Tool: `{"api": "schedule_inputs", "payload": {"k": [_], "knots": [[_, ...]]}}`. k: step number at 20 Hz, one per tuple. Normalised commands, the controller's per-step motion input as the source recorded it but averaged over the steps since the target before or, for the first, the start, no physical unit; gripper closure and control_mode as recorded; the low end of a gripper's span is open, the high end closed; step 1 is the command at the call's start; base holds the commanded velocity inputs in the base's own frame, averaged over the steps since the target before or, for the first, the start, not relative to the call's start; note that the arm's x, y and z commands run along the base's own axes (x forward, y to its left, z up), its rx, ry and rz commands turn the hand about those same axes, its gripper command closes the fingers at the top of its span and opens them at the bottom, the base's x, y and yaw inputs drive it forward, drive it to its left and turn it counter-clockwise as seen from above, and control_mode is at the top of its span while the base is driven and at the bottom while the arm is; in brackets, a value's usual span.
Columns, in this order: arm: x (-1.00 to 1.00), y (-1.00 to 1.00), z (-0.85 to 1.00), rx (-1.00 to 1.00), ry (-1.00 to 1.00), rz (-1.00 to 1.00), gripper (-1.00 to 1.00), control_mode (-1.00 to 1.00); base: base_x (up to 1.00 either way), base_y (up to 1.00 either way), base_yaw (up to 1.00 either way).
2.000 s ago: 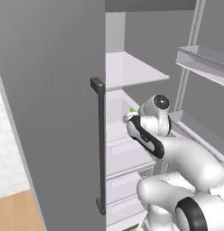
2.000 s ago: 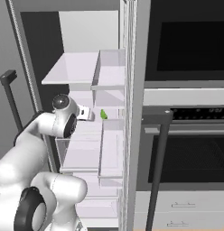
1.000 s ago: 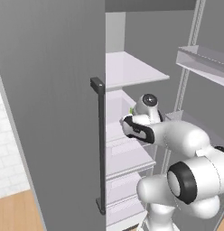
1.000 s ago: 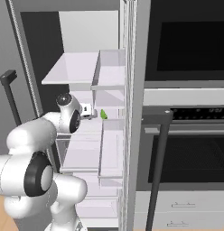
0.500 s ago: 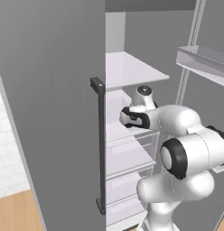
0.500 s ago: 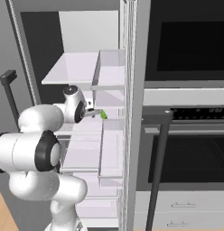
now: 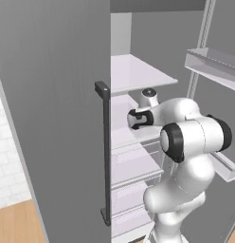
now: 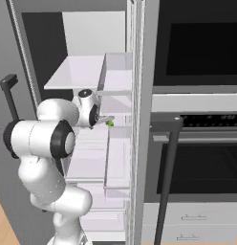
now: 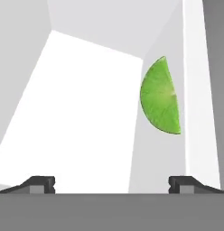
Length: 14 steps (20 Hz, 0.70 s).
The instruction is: Place one lemon wedge and one fish in each tupperware on the nearby counter, to pack two identical lunches.
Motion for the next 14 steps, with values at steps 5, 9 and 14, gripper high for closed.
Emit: {"api": "schedule_inputs", "payload": {"k": [5,9,14], "knots": [[0.43,0.0,-0.74,-0.17,0.0,0.02,-1.0,-1.0,0.0,0.0,0.0],[0.43,0.0,-0.29,-0.1,0.0,0.01,-1.0,-1.0,0.0,0.0,0.0],[0.33,-0.13,0.0,-0.01,0.0,0.0,-1.0,-1.0,0.0,0.0,0.0]]}}
